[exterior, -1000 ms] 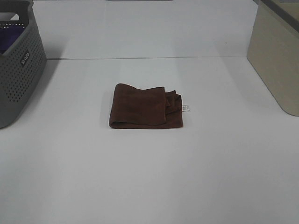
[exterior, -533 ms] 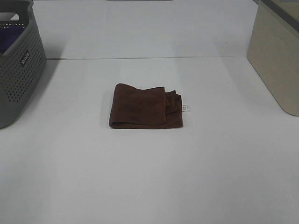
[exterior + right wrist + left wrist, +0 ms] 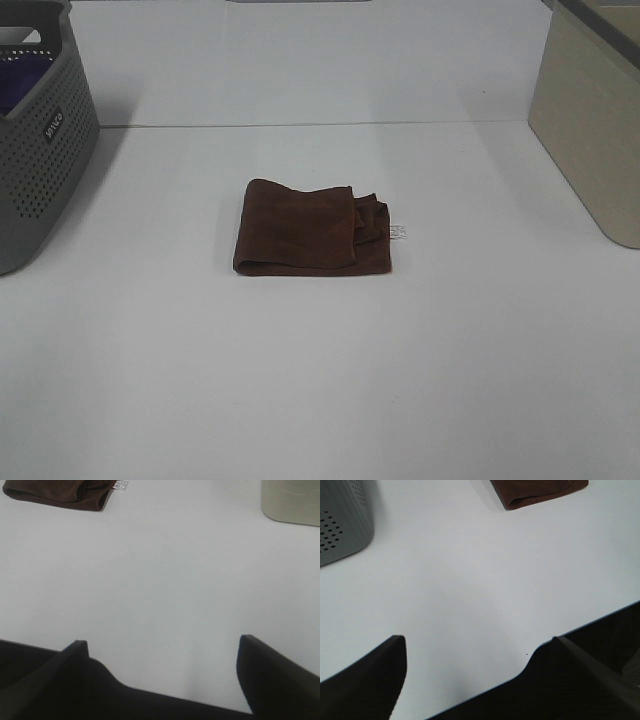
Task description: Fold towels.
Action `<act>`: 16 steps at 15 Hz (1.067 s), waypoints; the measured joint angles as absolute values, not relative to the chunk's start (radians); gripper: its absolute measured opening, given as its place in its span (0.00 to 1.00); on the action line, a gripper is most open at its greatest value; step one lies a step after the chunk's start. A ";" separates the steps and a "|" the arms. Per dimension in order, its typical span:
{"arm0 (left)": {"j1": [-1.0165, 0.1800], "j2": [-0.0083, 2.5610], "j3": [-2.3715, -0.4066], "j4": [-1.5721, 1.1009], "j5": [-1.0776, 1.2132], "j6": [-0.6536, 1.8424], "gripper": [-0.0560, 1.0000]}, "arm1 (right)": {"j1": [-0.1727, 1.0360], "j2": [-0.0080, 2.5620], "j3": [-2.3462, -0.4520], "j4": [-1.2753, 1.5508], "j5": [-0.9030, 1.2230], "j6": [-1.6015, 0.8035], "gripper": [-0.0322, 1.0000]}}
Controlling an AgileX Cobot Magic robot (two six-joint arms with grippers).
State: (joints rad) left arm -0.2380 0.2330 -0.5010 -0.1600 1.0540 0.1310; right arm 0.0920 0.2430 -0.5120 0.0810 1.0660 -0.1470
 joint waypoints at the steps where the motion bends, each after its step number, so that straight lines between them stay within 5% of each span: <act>1: -0.238 0.233 -0.501 -0.160 1.054 0.131 0.76 | 0.092 0.243 -0.512 0.081 1.066 -0.147 0.77; 12: -0.232 0.232 -0.501 -0.159 1.054 0.131 0.76 | 0.092 0.243 -0.512 0.081 1.066 -0.147 0.77; 16: -0.077 0.164 -0.500 -0.157 1.054 0.131 0.76 | 0.028 0.182 -0.507 0.082 1.064 -0.147 0.77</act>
State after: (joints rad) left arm -0.0770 0.1640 -0.5000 -0.1570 1.0540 0.1310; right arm 0.0280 0.1820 -0.5070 0.0820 1.0640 -0.1470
